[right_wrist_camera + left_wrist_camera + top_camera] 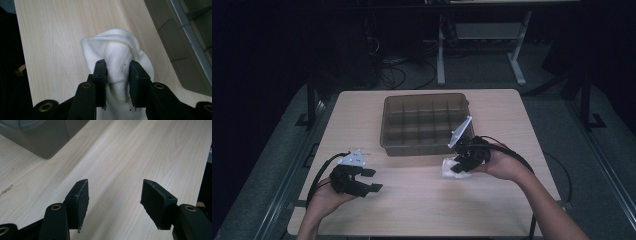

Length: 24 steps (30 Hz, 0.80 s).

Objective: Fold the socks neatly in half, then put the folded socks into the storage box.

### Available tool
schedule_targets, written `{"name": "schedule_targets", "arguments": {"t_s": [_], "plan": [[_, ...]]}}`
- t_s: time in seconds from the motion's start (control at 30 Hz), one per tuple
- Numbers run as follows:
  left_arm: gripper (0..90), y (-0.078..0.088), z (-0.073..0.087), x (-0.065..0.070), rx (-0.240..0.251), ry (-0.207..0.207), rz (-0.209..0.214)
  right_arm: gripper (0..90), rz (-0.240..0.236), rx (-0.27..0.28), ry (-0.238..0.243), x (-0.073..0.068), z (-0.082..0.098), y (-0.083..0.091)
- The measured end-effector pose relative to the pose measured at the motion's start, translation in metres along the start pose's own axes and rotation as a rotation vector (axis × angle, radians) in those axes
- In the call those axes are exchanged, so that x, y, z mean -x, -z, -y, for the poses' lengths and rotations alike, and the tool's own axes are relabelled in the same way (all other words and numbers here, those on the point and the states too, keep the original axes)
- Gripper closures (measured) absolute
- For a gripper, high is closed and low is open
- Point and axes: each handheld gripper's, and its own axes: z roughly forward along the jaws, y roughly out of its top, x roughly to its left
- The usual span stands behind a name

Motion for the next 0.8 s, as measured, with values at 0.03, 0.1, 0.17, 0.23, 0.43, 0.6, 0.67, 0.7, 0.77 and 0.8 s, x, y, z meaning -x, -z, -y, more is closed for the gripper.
{"name": "schedule_targets", "arguments": {"t_s": [0.03,0.1,0.17,0.23,0.43,0.6,0.67,0.7,0.77,0.8], "plan": [[38.6,0.0,0.0,0.0,-0.001,-0.001,-0.001,69.8,0.002,0.0,0.001,0.0,0.0,0.001],[38.5,0.0,0.0,0.0,0.002,0.0,-0.001,69.8,0.002,0.006,-0.002,0.001,-0.001,0.003],[38.4,0.0,0.0,0.0,0.007,0.004,-0.002,69.8,0.003,0.012,-0.001,0.003,-0.001,0.005],[38.1,0.0,0.0,0.0,0.005,0.001,-0.002,69.8,0.007,0.009,-0.003,0.004,-0.001,0.006],[37.9,0.0,0.0,-0.001,0.003,0.005,0.0,69.7,0.011,0.011,-0.005,0.006,-0.003,0.01],[37.7,-0.001,0.0,-0.001,0.003,0.006,0.001,69.7,0.018,0.009,-0.009,0.008,-0.003,0.013],[37.7,0.001,0.0,-0.001,0.002,0.006,-0.001,69.7,0.019,0.017,-0.013,0.01,-0.003,0.015],[37.7,0.001,0.001,-0.001,0.007,0.006,-0.002,69.7,0.018,0.021,-0.014,0.011,-0.002,0.016],[37.7,0.002,0.002,-0.002,0.004,0.002,-0.002,69.7,0.02,0.02,-0.022,0.012,-0.002,0.016],[37.7,0.002,0.002,-0.001,0.005,0.007,-0.002,69.7,0.021,0.018,-0.022,0.013,-0.002,0.016]]}}
